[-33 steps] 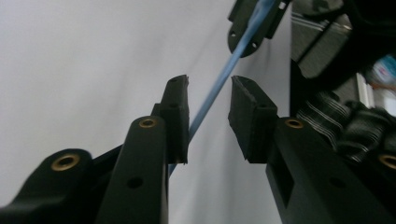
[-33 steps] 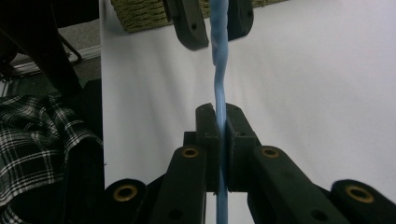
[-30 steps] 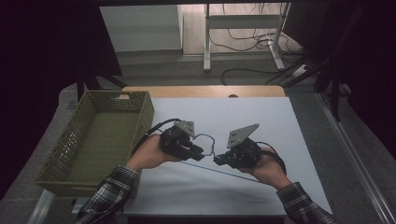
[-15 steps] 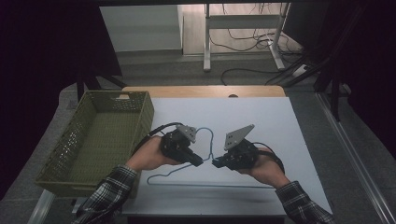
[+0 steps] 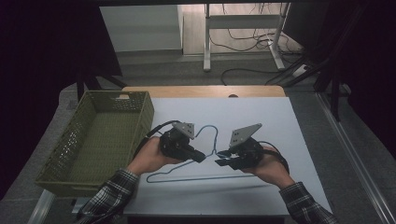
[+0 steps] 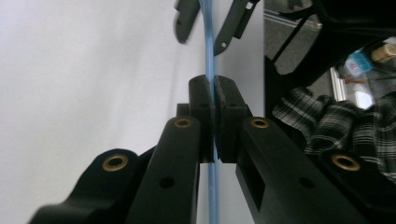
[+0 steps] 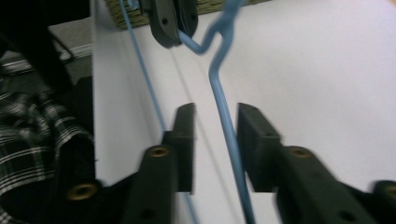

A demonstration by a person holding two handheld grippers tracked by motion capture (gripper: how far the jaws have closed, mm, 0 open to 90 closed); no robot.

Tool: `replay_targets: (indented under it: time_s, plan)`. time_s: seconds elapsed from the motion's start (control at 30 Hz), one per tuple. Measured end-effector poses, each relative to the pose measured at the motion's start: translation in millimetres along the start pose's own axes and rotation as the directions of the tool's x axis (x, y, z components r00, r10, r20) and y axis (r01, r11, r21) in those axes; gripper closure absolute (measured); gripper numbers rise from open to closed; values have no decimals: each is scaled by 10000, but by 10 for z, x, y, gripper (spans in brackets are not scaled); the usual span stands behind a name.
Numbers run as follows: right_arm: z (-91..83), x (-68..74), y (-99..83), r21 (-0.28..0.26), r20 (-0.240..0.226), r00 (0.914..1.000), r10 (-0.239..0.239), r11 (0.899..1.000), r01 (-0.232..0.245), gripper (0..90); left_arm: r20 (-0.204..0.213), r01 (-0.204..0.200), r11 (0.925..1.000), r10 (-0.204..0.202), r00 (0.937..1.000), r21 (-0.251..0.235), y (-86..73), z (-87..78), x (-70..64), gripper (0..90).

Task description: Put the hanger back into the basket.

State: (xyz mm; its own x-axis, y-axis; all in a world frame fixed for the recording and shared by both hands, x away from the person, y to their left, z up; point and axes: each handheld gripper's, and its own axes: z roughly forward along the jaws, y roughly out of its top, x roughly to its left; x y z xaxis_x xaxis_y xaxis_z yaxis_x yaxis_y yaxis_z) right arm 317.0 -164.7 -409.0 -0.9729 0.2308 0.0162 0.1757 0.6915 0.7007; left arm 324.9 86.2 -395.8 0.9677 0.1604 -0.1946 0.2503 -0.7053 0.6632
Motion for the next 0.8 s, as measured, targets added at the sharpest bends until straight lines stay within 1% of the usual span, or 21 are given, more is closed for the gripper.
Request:
replay_targets:
  time_s: [0.03, 0.07, 0.1, 0.13, 0.17, 0.2, 0.23, 0.27, 0.3, 0.33, 0.4, 0.43, 0.5, 0.53, 0.57, 0.6, 0.63, 0.67, 0.73, 0.77, 0.8]
  plan:
    - [-18, -1, -2, -6, 120, 9999, 75, 10000, -75, 613, -19, 25, 10000, -25, 10000, -28, 0, -15, -2, 880]
    - [-45, -9, -8, -13, 230, 9996, 137, 9999, -137, 592, -148, 101, 9999, -103, 9998, -130, -3, -38, -2, 880]
    - [-82, -19, -17, -31, 410, 9990, 195, 9998, -193, 550, -109, 157, 9998, -159, 9998, -130, -8, -53, 1, 881]
    - [-116, -25, -24, -72, 639, 9976, 255, 9997, -251, 512, -260, 217, 9996, -222, 9994, -194, -13, -66, -5, 880]
    - [-145, -30, -28, -124, 799, 9964, 298, 9995, -289, 468, -203, 387, 9991, -391, 9990, -189, -22, -91, 7, 880]
    - [-196, -36, -35, -244, 1087, 9934, 376, 9991, -351, 407, -363, 385, 9989, -394, 9986, -257, -30, -107, 11, 880]
    - [-228, -41, -39, -323, 1273, 9910, 426, 9987, -388, 378, -337, 605, 9977, -615, 9975, -306, -43, -132, 26, 880]
    - [-283, -47, -45, -408, 1463, 9875, 580, 9978, -525, 337, -462, 594, 9976, -610, 9971, -351, -52, -150, 32, 880]
    - [-316, -51, -50, -476, 1553, 9855, 678, 9970, -611, 307, -536, 817, 9958, -839, 9950, -416, -61, -173, 41, 880]
    - [-360, -49, -55, -561, 1704, 9817, 852, 9955, -767, 275, -621, 875, 9948, -906, 9940, -514, -72, -196, 46, 880]
    - [-442, -47, -68, -703, 1889, 9753, 1143, 9922, -1027, 203, -784, 1136, 9912, -1188, 9898, -674, -83, -252, 56, 880]
    - [-480, -38, -76, -789, 1960, 9728, 1238, 9908, -1102, 175, -838, 1325, 9879, -1392, 9867, -809, -88, -282, 67, 880]
    - [-551, -21, -102, -957, 2089, 9661, 1517, 9863, -1341, 129, -989, 1495, 9835, -1595, 9822, -1018, -94, -340, 72, 879]
    - [-572, -18, -114, -981, 2102, 9640, 1630, 9845, -1451, 115, -1016, 1579, 9819, -1685, 9805, -1042, -95, -373, 81, 880]
    - [-595, -11, -132, -1052, 2140, 9607, 1767, 9820, -1571, 105, -1170, 1671, 9794, -1801, 9767, -1130, -96, -408, 82, 879]
    - [-613, -2, -153, -1091, 2195, 9574, 1876, 9799, -1670, 98, -1219, 1778, 9768, -1922, 9738, -1195, -96, -457, 92, 880]
    - [-630, 7, -182, -1092, 2218, 9550, 1968, 9783, -1762, 92, -1300, 1799, 9758, -1958, 9720, -1245, -95, -479, 92, 879]
    - [-635, 12, -193, -1095, 2225, 9538, 2020, 9773, -1814, 87, -1379, 1960, 9714, -2142, 9670, -1342, -94, -536, 96, 879]
    - [-650, 37, -247, -1160, 2304, 9488, 2163, 9741, -1939, 74, -1476, 1991, 9672, -2224, 9637, -1579, -95, -641, 95, 879]
    - [-656, 49, -271, -1186, 2326, 9458, 2268, 9718, -2038, 70, -1519, 2049, 9646, -2303, 9612, -1660, -96, -699, 89, 879]
    - [-659, 60, -295, -1199, 2352, 9435, 2333, 9703, -2101, 63, -1646, 2075, 9617, -2373, 9574, -1793, -101, -763, 86, 879]
